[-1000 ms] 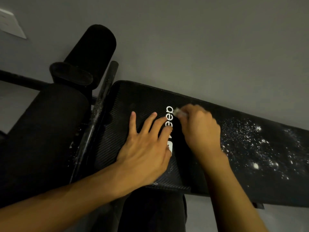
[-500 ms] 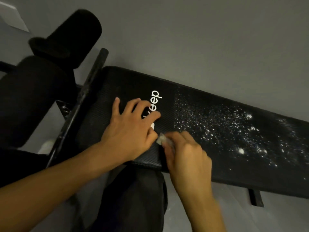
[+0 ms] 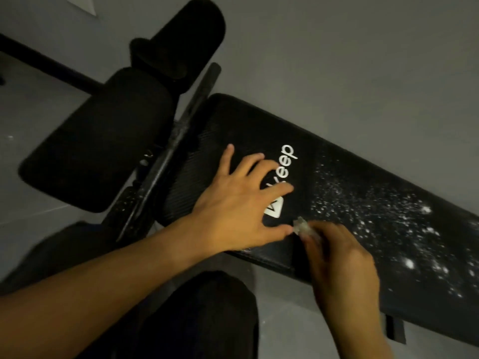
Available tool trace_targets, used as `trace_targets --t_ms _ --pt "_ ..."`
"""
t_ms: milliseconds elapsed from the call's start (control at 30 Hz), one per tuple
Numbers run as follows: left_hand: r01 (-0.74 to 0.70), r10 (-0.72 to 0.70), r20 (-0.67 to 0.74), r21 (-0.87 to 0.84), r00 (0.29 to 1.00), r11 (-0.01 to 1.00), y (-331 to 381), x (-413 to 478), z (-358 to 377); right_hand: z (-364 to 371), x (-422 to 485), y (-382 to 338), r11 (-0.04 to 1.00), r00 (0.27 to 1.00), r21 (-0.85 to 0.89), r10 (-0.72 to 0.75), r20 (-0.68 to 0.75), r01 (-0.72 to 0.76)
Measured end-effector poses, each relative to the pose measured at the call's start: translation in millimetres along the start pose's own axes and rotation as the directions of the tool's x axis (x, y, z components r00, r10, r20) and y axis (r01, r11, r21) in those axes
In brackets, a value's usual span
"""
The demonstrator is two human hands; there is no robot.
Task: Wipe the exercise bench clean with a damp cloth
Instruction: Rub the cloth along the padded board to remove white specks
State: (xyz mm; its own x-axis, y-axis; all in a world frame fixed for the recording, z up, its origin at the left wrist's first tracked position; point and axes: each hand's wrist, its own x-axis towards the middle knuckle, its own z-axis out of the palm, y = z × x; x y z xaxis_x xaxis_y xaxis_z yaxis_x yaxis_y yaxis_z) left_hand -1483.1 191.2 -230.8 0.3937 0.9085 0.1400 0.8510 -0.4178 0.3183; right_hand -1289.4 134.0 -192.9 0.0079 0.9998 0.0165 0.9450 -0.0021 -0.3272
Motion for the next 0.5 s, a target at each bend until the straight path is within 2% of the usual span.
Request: trace_targets --t_ms 100,233,367,500 --pt "-0.019 0.019 -0.012 -0.004 1.000 1.000 -2 2 3 -1 -16 -3 0.999 0.999 0.039 0.023 -0.033 -0.022" --pt "-0.019 0.019 0.022 0.024 1.000 1.000 2 4 3 -7 -16 -4 0.999 0.999 0.009 0.044 0.009 -0.044" --pt "0.011 -0.016 0.073 0.068 0.997 0.998 7 9 0 -10 5 -4 0.995 1.000 -0.099 -0.004 -0.006 0.004" --pt "0.052 -0.051 -0.005 0.078 0.999 0.996 18 13 8 -17 -5 9 0.979 0.994 -0.174 -0.105 0.006 0.105"
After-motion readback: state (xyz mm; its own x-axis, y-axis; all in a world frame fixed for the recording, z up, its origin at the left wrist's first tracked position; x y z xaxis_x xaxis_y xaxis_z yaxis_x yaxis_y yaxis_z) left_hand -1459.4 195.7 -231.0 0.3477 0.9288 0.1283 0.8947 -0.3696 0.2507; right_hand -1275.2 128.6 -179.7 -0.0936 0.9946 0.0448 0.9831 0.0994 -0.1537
